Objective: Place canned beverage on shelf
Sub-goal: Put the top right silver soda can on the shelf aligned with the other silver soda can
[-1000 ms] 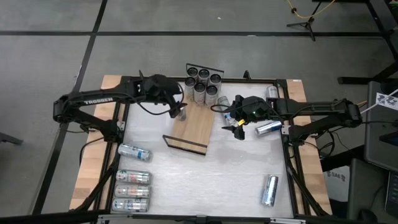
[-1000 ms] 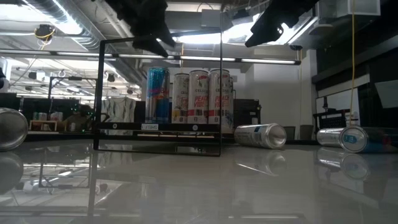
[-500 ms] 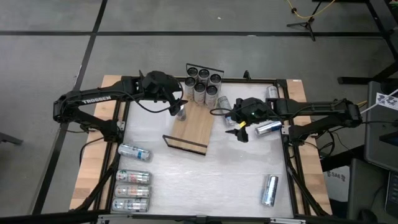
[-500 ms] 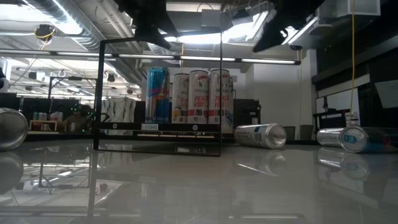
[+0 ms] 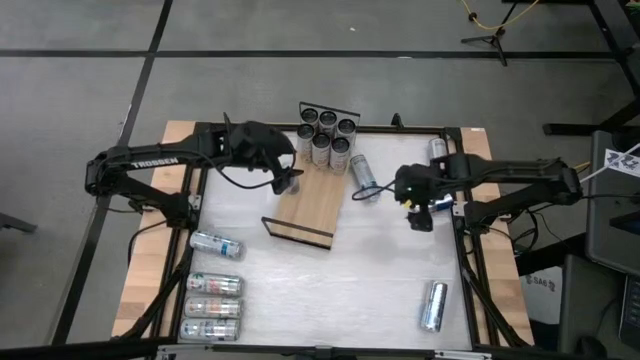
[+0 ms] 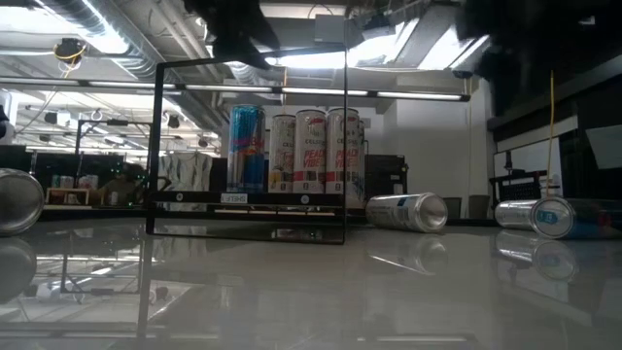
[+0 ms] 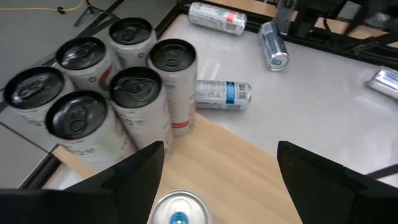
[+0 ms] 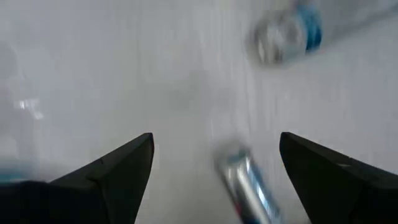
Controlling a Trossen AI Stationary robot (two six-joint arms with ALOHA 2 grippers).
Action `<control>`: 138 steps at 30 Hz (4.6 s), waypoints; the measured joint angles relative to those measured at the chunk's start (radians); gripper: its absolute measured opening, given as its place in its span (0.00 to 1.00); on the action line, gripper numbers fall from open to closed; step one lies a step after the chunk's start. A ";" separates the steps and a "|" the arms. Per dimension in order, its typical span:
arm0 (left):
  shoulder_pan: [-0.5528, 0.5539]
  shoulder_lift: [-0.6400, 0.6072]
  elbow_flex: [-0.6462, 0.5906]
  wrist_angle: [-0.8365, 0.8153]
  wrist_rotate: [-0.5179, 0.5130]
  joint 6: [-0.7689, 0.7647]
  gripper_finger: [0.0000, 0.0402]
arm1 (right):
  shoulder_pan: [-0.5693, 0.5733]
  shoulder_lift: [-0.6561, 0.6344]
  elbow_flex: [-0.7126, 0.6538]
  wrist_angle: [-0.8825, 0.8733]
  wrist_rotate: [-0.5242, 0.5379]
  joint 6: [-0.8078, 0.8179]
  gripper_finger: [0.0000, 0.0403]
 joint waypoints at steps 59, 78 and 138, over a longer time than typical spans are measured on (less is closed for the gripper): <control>-0.028 0.000 0.000 0.001 -0.007 0.000 0.76 | 0.000 0.320 -0.354 0.109 0.171 -0.058 0.67; -0.028 0.000 0.000 0.001 -0.007 0.000 0.76 | 0.000 0.324 -0.360 0.202 0.129 -0.094 0.76; -0.028 -0.127 -0.001 -0.081 -0.004 0.106 0.76 | -0.003 0.259 -0.145 1.494 0.089 -0.060 0.60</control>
